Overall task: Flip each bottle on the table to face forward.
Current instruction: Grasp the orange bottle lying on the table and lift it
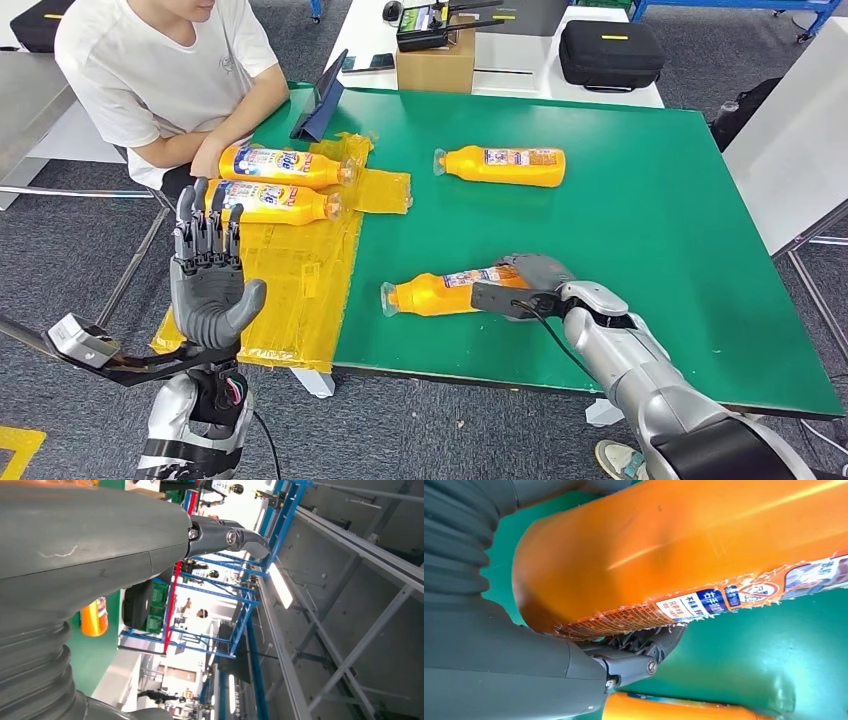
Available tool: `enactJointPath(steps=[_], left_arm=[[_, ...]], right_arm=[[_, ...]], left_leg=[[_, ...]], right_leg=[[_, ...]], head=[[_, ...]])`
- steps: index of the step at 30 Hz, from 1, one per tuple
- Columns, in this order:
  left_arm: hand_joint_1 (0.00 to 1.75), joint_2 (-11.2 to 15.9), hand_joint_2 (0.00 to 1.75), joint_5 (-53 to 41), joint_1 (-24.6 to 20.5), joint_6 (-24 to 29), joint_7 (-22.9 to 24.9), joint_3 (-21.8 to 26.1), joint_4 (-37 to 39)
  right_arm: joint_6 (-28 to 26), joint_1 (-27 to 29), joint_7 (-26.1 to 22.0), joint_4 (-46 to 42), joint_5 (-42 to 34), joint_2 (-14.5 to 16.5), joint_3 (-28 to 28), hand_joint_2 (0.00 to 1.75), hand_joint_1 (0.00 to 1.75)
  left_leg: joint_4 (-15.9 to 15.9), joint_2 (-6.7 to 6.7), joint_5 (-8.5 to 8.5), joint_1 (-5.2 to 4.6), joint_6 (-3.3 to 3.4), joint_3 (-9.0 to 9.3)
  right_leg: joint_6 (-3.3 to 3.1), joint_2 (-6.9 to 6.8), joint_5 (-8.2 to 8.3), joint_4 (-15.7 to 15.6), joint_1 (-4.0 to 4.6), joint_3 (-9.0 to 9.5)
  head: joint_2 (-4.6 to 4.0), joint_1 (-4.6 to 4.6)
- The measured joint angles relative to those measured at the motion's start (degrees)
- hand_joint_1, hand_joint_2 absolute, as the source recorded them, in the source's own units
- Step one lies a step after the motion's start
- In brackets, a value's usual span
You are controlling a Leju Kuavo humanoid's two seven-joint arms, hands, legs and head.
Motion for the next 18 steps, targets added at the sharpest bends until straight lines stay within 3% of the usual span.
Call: enactJointPath(steps=[8, 14, 18], left_arm=[[0.0, -0.03, 1.75, 0.46, 1.28, -0.01, 0.05, 0.4, -1.27], [0.0, -0.85, 1.75, -4.61, 3.26, 7.09, 2.49, 0.2, -0.81], [0.0, -1.7, 1.75, -5.68, 4.35, 8.61, 2.95, -0.78, 1.44]], right_arm=[[-6.06, 4.1, -2.24, -5.48, -4.71, -0.95, -1.28, 1.75, 1.75], [-11.65, 10.9, -2.68, -15.23, -9.09, -1.37, -4.63, 1.75, 1.75], [-13.0, 14.32, -2.72, -20.03, -9.77, -1.38, -6.57, 1.75, 1.75]], left_leg=[[0.0, -0.03, 0.0, 0.0, 0.0, -0.17], [0.0, -0.06, -0.03, 0.0, 0.0, -0.31], [0.0, -0.06, -0.03, 0.0, 0.0, -0.4]], right_leg=[[0.01, -0.01, -0.01, 0.0, 0.01, -0.17], [0.02, -0.02, -0.03, 0.0, 0.0, -0.31], [0.02, -0.02, -0.03, -0.01, -0.01, -0.39]], head=[[-0.01, -0.01], [0.0, -0.01], [0.0, -0.01]])
